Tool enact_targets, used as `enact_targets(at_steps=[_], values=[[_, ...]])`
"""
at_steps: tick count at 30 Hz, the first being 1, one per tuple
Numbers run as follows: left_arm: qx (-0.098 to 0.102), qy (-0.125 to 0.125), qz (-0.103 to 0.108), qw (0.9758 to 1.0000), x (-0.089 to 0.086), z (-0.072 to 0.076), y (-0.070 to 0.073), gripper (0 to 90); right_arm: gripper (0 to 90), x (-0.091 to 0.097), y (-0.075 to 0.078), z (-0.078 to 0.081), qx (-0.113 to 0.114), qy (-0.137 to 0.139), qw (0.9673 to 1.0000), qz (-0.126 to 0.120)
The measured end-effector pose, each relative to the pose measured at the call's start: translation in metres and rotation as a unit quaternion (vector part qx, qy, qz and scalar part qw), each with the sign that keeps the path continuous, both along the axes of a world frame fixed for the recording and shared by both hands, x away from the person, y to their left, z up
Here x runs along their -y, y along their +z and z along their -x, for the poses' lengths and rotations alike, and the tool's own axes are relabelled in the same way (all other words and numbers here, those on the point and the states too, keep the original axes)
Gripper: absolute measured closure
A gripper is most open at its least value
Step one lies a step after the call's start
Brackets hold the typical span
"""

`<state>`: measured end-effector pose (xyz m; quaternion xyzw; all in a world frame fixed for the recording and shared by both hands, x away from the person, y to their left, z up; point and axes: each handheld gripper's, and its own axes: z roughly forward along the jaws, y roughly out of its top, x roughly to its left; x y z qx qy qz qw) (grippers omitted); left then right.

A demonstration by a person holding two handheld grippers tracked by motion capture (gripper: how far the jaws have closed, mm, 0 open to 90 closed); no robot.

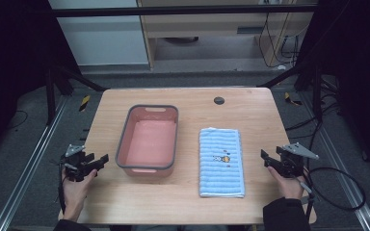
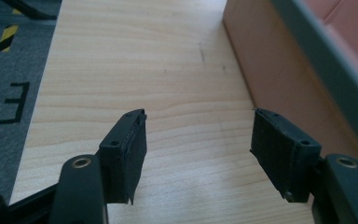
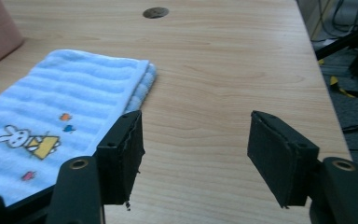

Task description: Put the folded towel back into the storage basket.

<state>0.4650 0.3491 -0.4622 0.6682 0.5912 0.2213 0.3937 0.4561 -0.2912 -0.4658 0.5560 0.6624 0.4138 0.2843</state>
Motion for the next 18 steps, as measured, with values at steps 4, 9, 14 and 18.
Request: enact_targets(at_steps=[4, 9, 14, 18], values=[[0.026, 0.006, -0.004, 0.9996, -0.002, 0.006, 0.014, 37.1, 34.5, -0.006, 0.004, 0.0, -0.005, 0.017, 0.9998, 0.003], [0.049, 0.005, -0.005, 0.9988, -0.003, 0.014, 0.029, 39.1, 34.8, -0.014, 0.012, 0.0, 0.0, 0.028, 0.9996, 0.005], [0.056, -0.006, -0.002, 0.9984, 0.002, 0.017, 0.039, 39.3, 33.7, -0.018, 0.02, 0.002, 0.005, 0.035, 0.9994, 0.001], [0.074, -0.012, -0.001, 0.9972, 0.007, 0.022, 0.049, 39.3, 33.0, -0.019, 0.027, 0.004, 0.015, 0.042, 0.9989, -0.017]])
